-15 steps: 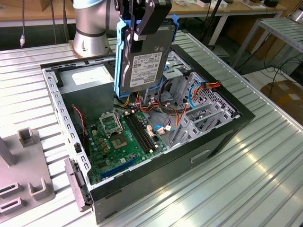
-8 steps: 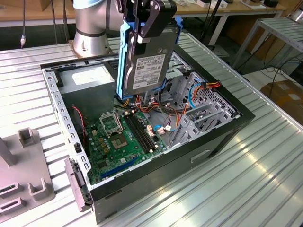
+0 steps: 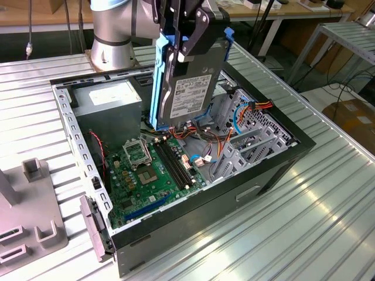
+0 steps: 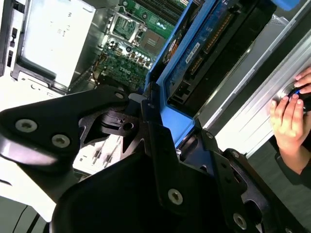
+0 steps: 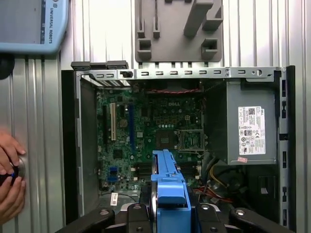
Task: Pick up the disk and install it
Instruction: 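Insert the disk into the insertion slot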
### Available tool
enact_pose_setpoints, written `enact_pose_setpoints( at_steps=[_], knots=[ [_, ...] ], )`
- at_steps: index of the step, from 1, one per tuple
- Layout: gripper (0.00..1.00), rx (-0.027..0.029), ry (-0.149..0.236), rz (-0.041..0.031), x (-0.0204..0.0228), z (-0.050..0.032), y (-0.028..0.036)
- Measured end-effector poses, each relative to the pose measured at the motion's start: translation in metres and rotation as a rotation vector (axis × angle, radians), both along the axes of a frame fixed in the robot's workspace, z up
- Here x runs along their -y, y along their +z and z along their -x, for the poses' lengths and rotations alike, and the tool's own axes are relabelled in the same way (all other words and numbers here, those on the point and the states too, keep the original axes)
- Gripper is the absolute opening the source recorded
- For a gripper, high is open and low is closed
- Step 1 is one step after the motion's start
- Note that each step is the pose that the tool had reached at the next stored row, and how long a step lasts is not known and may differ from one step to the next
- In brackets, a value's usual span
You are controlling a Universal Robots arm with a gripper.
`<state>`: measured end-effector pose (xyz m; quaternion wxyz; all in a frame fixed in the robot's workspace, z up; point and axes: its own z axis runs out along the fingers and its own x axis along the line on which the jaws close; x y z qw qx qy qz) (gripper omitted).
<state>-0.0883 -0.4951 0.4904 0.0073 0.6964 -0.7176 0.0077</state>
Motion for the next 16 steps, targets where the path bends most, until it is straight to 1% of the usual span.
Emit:
enact_pose_setpoints(
  at_steps=[3,4,5,7,9,10,11,16],
  knots=[
    [0.37,-0.0002,0.000,0.0001,0.0102,-0.0020,-0.0006],
    [0.37,-0.0003,0.000,0.0000,0.0126,-0.0037,-0.0008],
    [0.37,-0.0007,0.000,0.0003,0.0161,-0.0087,-0.0009],
    [0.37,-0.0010,0.000,0.0001,0.0212,-0.0194,-0.0014],
    [0.37,-0.0011,0.000,0.0002,0.0250,-0.0301,-0.0018],
    [0.37,-0.0010,0.000,0.0000,0.0261,-0.0341,-0.0021],
    [0.37,-0.0011,0.000,0.0001,0.0262,-0.0348,-0.0021],
    [0.37,-0.0011,0.000,0.0002,0.0263,-0.0350,-0.0020]
  ],
)
